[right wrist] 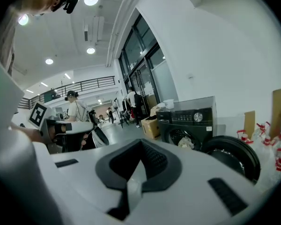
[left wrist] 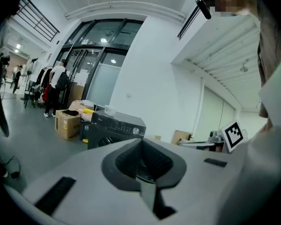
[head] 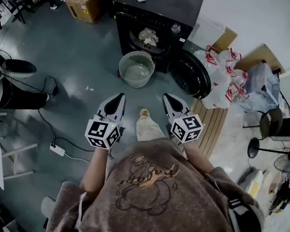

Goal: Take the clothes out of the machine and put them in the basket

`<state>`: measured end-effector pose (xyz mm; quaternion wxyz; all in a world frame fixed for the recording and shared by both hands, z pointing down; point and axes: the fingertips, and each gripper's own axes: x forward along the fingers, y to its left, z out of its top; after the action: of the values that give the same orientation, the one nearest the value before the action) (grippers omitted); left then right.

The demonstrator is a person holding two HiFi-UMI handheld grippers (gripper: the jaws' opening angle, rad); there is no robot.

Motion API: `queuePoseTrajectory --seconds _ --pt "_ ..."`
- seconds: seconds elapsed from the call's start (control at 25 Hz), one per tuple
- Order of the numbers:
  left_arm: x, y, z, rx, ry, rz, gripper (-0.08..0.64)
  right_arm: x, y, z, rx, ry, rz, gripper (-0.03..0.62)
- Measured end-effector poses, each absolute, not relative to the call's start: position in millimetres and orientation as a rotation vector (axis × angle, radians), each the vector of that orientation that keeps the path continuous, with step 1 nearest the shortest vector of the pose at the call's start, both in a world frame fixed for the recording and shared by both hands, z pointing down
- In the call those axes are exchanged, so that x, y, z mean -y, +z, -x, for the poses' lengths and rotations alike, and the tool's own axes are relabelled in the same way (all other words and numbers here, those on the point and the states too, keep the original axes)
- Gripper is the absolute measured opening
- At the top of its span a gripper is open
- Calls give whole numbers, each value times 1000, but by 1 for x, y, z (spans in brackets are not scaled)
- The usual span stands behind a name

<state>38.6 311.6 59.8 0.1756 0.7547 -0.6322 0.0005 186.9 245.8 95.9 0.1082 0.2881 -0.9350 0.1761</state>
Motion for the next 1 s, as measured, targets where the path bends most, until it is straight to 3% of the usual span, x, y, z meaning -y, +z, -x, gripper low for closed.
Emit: queuePoseTrajectory --seconds 0.44,1.0 --pt "-166 46 -6 1818 18 -2108 5 -97 89 -149 2774 546 -797 -3" --pt "-75 64 49 1820 33 -2086 5 -3 104 -93 2766 576 -749 -3"
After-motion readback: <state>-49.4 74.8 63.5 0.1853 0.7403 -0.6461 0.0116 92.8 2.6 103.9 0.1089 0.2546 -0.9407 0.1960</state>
